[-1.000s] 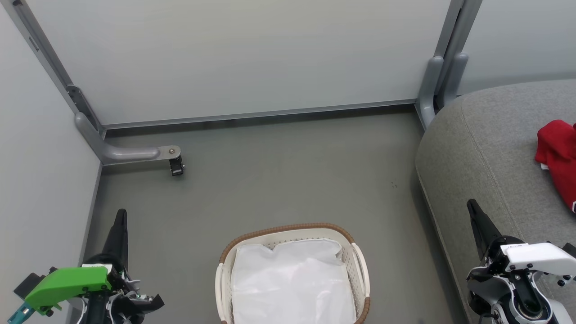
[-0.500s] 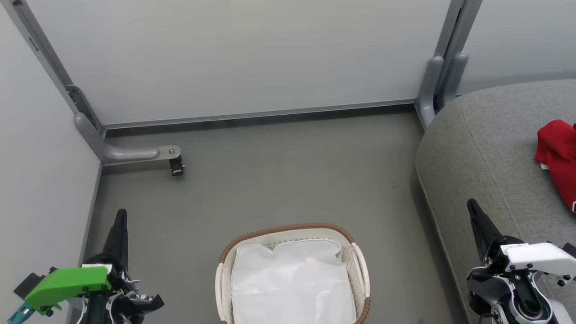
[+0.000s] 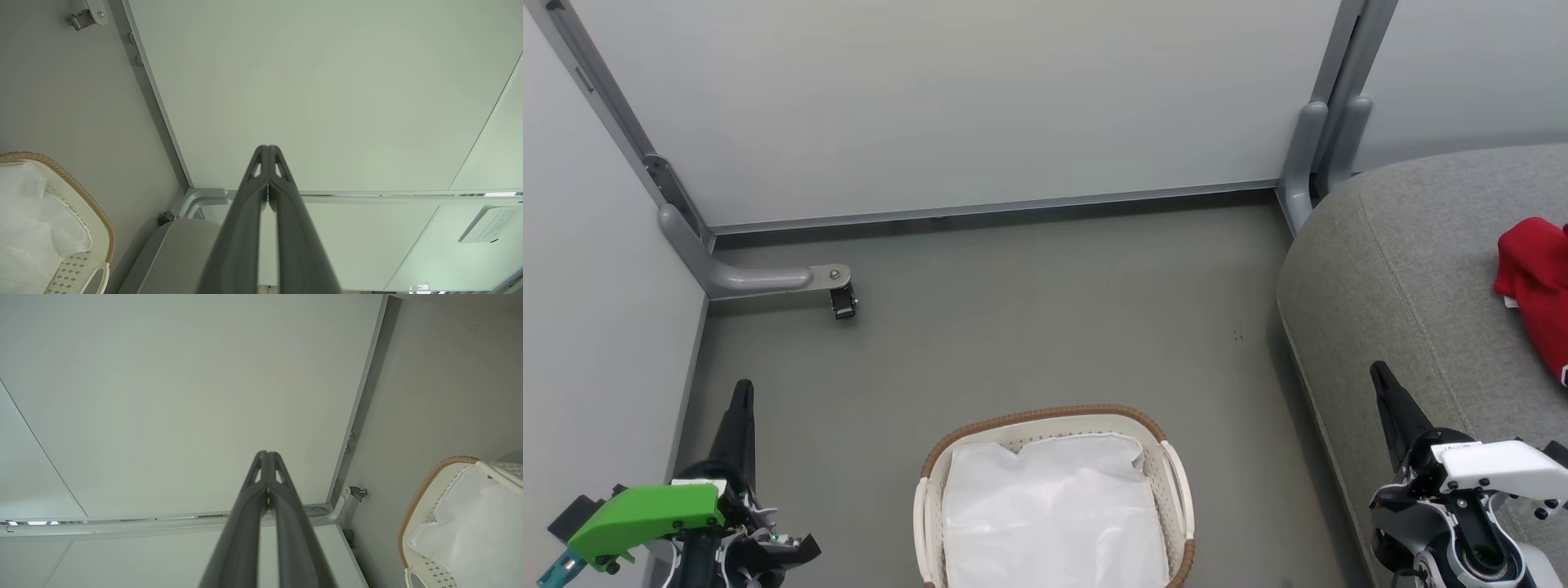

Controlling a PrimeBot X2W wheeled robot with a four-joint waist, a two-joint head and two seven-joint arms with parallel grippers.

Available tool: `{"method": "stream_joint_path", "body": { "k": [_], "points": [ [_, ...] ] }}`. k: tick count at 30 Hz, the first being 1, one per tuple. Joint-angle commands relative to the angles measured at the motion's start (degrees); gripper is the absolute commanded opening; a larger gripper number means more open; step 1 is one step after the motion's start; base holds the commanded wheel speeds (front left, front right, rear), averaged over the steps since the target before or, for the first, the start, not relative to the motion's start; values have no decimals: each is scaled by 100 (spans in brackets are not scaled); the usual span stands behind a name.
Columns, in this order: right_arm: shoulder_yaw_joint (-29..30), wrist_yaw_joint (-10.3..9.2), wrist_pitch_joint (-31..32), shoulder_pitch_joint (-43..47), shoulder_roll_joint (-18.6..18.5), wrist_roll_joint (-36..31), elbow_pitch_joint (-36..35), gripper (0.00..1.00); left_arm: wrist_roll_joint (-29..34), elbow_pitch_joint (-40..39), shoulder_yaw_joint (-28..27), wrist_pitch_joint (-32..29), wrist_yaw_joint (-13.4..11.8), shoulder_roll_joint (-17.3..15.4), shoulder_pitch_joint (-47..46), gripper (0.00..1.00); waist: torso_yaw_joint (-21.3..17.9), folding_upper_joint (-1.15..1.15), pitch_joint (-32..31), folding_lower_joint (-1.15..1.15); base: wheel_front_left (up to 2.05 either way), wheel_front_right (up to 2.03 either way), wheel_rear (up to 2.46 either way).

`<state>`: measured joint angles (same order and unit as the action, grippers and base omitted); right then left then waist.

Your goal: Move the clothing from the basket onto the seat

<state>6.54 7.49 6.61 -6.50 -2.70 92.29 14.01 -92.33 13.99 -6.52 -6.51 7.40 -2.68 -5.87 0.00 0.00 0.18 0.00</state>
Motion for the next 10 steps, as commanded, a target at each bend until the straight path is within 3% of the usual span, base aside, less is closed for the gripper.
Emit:
{"method": "stream_joint_path", "body": {
  "k": [1,10],
  "points": [
    [9,-1,6,63,-34,25,-15,0,-18,-8,-11,-24,16,-38,-63,0,0,0,0,0,0,0,0],
    [9,-1,6,63,-34,25,-15,0,-18,-8,-11,-24,17,-38,-63,0,0,0,0,0,0,0,0]
  ]
}}
